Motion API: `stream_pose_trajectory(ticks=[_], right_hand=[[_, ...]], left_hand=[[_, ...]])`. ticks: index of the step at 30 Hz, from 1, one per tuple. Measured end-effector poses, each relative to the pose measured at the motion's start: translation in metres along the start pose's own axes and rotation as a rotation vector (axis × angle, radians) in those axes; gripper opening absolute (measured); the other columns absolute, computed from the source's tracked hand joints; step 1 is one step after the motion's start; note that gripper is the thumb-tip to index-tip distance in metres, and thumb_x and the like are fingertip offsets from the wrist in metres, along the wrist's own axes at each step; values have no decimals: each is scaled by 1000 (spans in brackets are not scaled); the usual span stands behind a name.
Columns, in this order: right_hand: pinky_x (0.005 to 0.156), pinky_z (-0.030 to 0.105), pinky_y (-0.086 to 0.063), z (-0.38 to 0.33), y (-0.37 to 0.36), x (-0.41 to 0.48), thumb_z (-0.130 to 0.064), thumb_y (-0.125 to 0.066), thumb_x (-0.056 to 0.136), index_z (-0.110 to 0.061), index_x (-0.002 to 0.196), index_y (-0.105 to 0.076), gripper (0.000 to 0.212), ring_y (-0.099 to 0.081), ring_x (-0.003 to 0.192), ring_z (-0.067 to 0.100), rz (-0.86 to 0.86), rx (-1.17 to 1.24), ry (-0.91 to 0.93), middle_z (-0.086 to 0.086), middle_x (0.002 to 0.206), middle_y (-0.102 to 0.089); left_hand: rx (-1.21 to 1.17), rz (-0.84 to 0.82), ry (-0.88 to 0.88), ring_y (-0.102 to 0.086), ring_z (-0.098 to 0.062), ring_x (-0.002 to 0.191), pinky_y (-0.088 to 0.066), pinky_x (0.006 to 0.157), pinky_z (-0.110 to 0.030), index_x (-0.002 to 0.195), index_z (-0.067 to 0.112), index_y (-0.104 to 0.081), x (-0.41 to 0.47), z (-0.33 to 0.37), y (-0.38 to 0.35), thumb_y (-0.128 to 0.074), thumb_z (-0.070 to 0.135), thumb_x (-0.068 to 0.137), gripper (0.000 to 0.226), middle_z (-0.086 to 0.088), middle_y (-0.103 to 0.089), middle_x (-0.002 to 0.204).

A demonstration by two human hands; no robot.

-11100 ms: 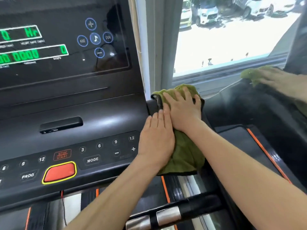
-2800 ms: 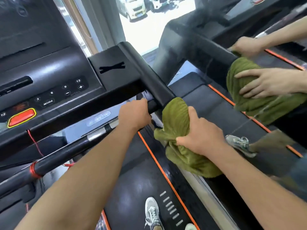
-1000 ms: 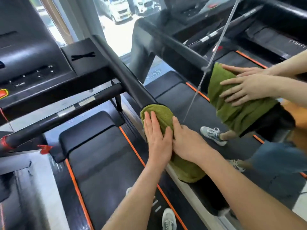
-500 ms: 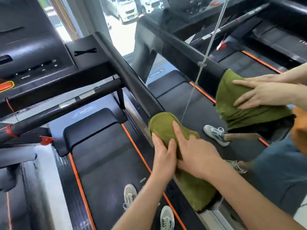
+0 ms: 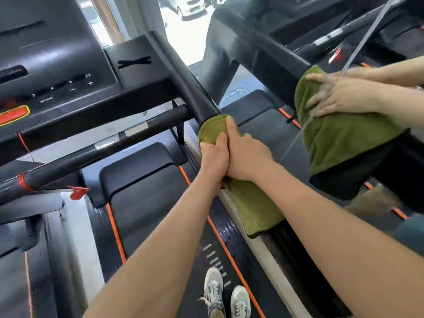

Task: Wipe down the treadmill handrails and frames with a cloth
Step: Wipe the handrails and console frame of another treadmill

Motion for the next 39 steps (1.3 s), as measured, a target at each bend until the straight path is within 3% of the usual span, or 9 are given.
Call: stream_pose_trajectory(ticks=[6,11,17,23,29,32,35,37,39], right_hand=[[84,39,-47,-10,1,46,-30,-67,75,-38,151,16,112,-57,106,35,-58,216,62,18,125,-51],[90,40,-48,11,-6,11,-35,-73,69,-39,150,16,121,-59,106,30,-126,321,54,12,125,-57],[91,43,-47,45,-17,-74,-42,-66,76,-27,153,15,113,-58,112,34,-103,192,9,14,130,-56],[87,43,-45,80,-25,-168,-41,-60,80,-25,153,11,103,-59,109,36,-65,124,-17,16,126,-57],[82,39,-48,119,-48,-259,-38,-63,81,-28,154,1,97,-59,111,29,91,227,-47,9,133,-51],[95,24,-41,134,-61,-287,-24,-70,81,-31,154,-16,91,-51,125,16,176,516,-32,-2,141,-49],[101,21,-45,151,-79,-302,2,-64,86,-31,148,-35,75,-53,124,1,199,1074,-47,-15,135,-57],[96,19,-48,156,-89,-304,11,-44,92,-23,139,-47,58,-57,120,2,171,1531,-113,-9,130,-63],[91,20,-51,154,-101,-300,0,-32,98,-14,129,-57,43,-61,115,8,166,1843,-248,-1,123,-67]], left_hand=[[-94,47,-25,-62,-22,103,-53,93,-44,133,13,-51,34,22,15,-44,53,86,63,-6,-63,119],[-75,13,34,-61,-23,109,-51,96,-45,146,19,-31,-1,-4,2,-46,78,55,109,-3,-58,129],[103,-12,-50,-41,-25,136,-34,112,-44,153,20,-16,-62,-40,-23,-35,85,58,117,-8,-37,153],[208,-14,-102,-43,-27,134,-34,111,-46,149,23,-19,-146,-80,-51,-37,84,68,103,-9,-38,152],[331,-56,-111,-24,-22,145,-23,111,-31,155,14,8,-225,-119,-80,-42,57,96,89,-2,-13,163],[372,-97,-137,-17,-18,148,-20,114,-29,154,15,10,-250,-132,-87,-41,56,97,87,1,-4,164],[436,-116,-226,-3,-14,150,-10,120,-29,153,10,11,-264,-140,-91,-43,52,97,89,-4,3,164],[591,-81,-389,3,-20,150,-6,122,-33,153,4,7,-271,-139,-92,-39,51,98,85,-13,4,163],[908,-2,-690,-5,-31,150,-12,121,-45,153,1,-11,-281,-134,-95,-33,46,97,75,-19,-9,161]])
Point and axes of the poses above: each hand's wrist, its own x-axis towards the middle knuckle, its own y-axis out of the back of the hand, z = x × y, the point moved 6 cm from there along x, towards the middle knuckle
